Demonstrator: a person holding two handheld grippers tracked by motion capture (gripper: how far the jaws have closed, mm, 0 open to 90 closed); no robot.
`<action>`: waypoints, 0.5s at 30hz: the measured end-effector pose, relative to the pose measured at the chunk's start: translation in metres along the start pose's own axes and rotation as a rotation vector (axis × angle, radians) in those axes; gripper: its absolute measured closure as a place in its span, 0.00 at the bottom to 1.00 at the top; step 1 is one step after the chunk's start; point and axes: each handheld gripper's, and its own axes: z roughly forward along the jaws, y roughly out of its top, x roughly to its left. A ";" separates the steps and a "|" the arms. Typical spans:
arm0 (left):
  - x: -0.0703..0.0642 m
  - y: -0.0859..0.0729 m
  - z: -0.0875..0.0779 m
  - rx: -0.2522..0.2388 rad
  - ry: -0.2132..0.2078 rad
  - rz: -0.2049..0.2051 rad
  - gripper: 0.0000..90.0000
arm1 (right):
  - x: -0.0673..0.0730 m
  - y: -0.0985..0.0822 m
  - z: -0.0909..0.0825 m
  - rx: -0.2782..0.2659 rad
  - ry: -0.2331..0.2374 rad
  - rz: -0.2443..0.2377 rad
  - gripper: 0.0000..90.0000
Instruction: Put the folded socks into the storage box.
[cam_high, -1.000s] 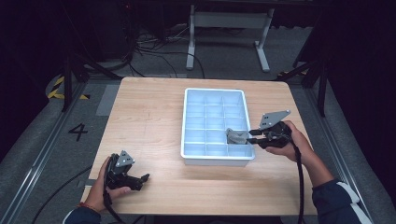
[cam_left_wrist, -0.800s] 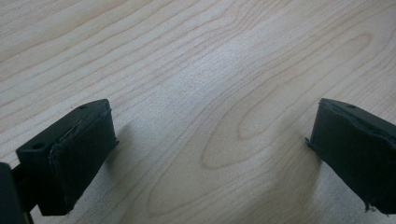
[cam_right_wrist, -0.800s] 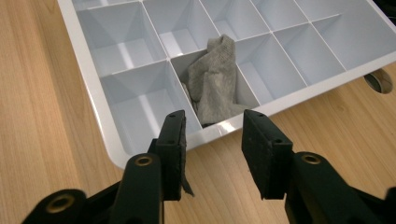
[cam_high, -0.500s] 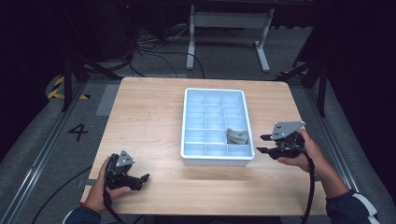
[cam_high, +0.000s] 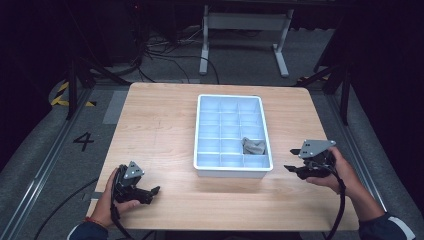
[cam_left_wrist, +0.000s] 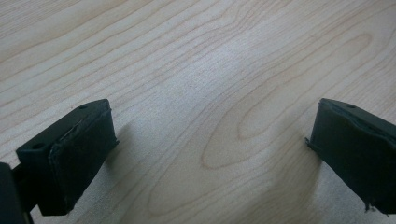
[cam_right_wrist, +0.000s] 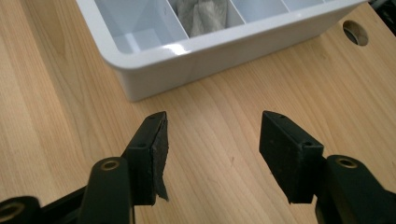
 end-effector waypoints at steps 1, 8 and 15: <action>0.000 0.000 0.000 0.000 0.000 0.000 0.01 | 0.000 -0.003 -0.001 0.002 0.000 0.000 0.48; 0.000 0.000 0.000 0.000 0.000 0.000 0.01 | 0.005 -0.024 -0.002 0.023 -0.023 -0.001 0.46; -0.001 -0.001 0.000 -0.002 0.007 -0.020 0.01 | 0.008 -0.048 -0.006 0.020 -0.041 0.023 0.44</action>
